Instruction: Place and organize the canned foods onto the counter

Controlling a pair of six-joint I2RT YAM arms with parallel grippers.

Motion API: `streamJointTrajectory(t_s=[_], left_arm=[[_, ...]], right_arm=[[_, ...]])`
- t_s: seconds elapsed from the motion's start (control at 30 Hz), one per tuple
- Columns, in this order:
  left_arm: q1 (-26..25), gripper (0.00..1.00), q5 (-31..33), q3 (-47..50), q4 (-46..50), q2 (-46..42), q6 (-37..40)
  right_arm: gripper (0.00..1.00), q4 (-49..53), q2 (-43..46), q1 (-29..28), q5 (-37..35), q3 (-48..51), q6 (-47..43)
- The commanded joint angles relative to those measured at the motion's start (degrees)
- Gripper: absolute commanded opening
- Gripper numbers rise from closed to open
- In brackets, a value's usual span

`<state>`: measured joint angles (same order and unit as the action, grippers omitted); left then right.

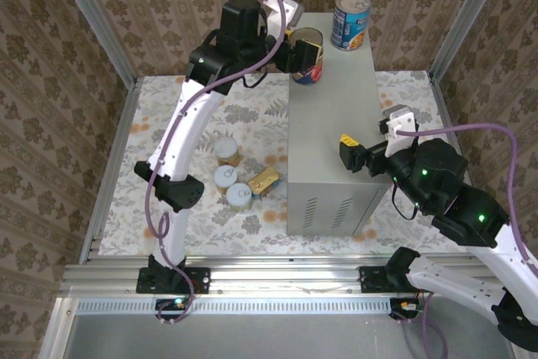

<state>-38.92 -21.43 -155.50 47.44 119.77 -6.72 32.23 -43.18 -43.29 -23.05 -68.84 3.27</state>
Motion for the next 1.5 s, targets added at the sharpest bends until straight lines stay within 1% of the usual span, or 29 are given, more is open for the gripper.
streamJointTrajectory(t_s=[0.0, 0.17, 0.2, 0.23, 0.27, 0.33, 0.37, 0.53, 0.67, 0.8, 0.93, 1.1, 1.33, 1.47], left_arm=[[0.17, 0.63, -2.31, -0.55, -5.97, -0.86, 2.02], [0.34, 0.74, -2.62, -0.53, -5.08, -1.15, 3.63], [0.37, 0.8, -2.9, -0.54, -4.99, -1.28, 3.86], [0.42, 0.87, -3.08, -0.47, -4.77, -1.54, 4.06], [0.55, 0.93, -3.16, -0.38, -4.57, -1.87, 4.43], [0.79, 1.0, -3.35, 0.92, -4.59, -2.89, 4.98], [0.9, 1.0, -3.58, 2.43, -4.82, -3.87, 5.13], [1.65, 1.0, -5.97, 14.1, -9.11, -10.25, 5.78], [1.99, 1.0, -7.06, 21.15, -11.21, -13.84, 6.68], [1.94, 0.99, -8.23, 25.37, -12.56, -15.51, 6.76], [2.05, 0.95, -7.92, 29.0, -13.49, -16.23, 6.73], [2.06, 0.86, -7.53, 30.87, -14.22, -15.67, 6.47], [2.05, 0.69, -4.58, 31.75, -15.86, -13.93, 6.66], [2.19, 0.68, -3.54, 30.06, -15.42, -11.44, 7.32]], right_arm=[[1.0, -0.58, -0.46, -0.22, -1.93, 0.88, 1.21], [1.0, -1.12, -1.23, -0.21, -2.17, 1.38, 1.34], [1.0, -2.24, -1.51, -0.21, -2.22, 1.36, 1.39], [1.0, -2.78, -1.9, -0.21, -2.26, 1.24, 1.42], [1.0, -3.0, -2.21, -0.22, -2.28, 1.25, 1.48], [1.0, -3.39, -2.85, -0.21, -2.21, 1.09, 1.43], [1.0, -3.53, -3.12, -0.17, -2.09, 1.08, 1.39], [1.0, -4.33, -4.05, -0.13, -2.25, 1.02, 1.39], [1.0, -4.77, -4.46, -0.18, -2.3, 1.09, 1.82], [1.0, -4.83, -4.37, -0.2, -2.39, 1.6, 2.43], [1.0, -4.19, -4.3, -0.17, -2.95, 1.52, 2.54], [1.0, -3.94, -4.15, -0.15, -3.47, 1.43, 2.27], [1.0, -4.02, -4.18, -0.17, -3.76, 1.67, 2.45], [1.0, -3.92, -4.11, -0.2, -4.14, 1.82, 2.71]])
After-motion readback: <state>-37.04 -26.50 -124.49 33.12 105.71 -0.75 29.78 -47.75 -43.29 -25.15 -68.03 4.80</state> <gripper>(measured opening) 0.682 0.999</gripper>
